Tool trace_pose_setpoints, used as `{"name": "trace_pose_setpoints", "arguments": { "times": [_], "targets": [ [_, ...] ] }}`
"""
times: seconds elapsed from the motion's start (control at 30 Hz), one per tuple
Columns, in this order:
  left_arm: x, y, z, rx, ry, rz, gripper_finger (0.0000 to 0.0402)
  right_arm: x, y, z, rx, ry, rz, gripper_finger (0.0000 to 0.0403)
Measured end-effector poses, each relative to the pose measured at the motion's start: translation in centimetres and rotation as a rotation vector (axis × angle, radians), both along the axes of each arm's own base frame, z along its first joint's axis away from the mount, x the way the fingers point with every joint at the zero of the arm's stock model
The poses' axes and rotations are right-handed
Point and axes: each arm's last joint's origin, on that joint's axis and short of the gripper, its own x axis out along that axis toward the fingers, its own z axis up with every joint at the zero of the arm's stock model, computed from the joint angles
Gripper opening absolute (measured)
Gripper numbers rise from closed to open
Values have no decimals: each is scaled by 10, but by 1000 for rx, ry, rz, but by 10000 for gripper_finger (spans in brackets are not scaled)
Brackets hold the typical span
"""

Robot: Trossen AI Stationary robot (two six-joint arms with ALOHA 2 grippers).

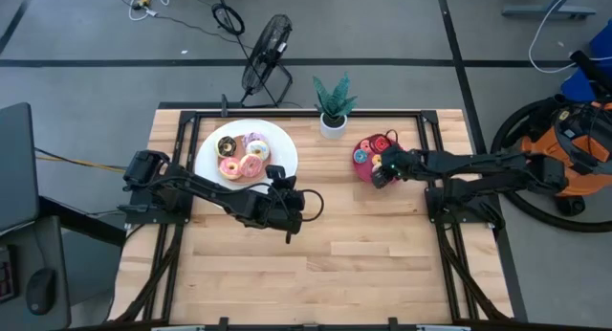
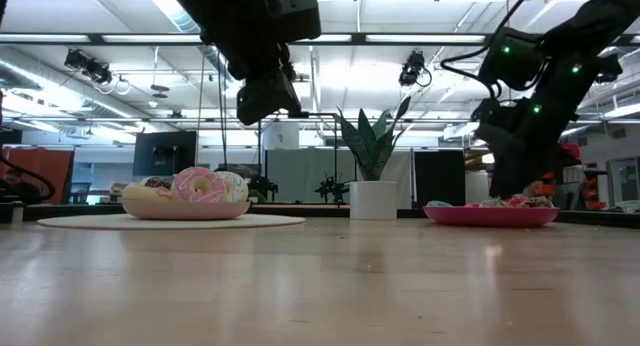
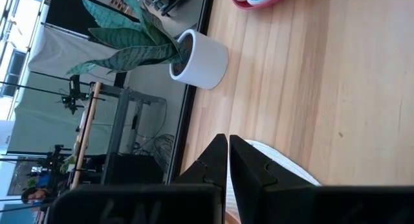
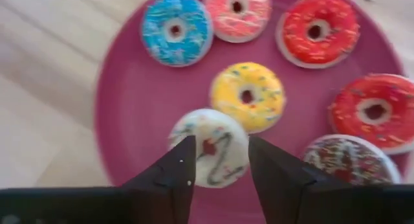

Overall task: Pick & Place donuts
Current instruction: Put the small white donut on the red plate, then return to Home Position

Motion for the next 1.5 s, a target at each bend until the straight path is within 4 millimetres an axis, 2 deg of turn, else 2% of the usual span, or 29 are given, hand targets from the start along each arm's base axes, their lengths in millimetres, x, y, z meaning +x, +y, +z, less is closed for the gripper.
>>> {"name": "trace_pose_setpoints", "arguments": {
  "times": [0.2,0.4,0.47,0.63,0.77,0.93,1.13,1.3,1.5],
  "targets": [
    [0,0,0,-1,-2,2,21,-5,-10,0,-38,25,-80,107],
    [0,0,0,-2,-3,2,21,-8,-17,-5,-20,66,-84,24],
    [0,0,0,-2,-3,2,21,-6,-18,-8,2,86,-62,8],
    [0,0,0,-2,-4,2,21,1,-17,-18,104,78,26,19],
    [0,0,0,-4,-4,2,21,4,-16,-17,154,52,85,10],
    [0,0,0,-7,-7,4,21,8,-17,-2,137,35,97,7],
    [-1,0,0,-20,-25,17,21,7,-14,28,60,124,76,9],
    [-9,3,-4,-33,-21,81,21,8,4,38,-14,88,203,4],
    [-24,8,-7,-16,-82,199,18,13,39,26,-106,-135,445,4]
  ]
}}
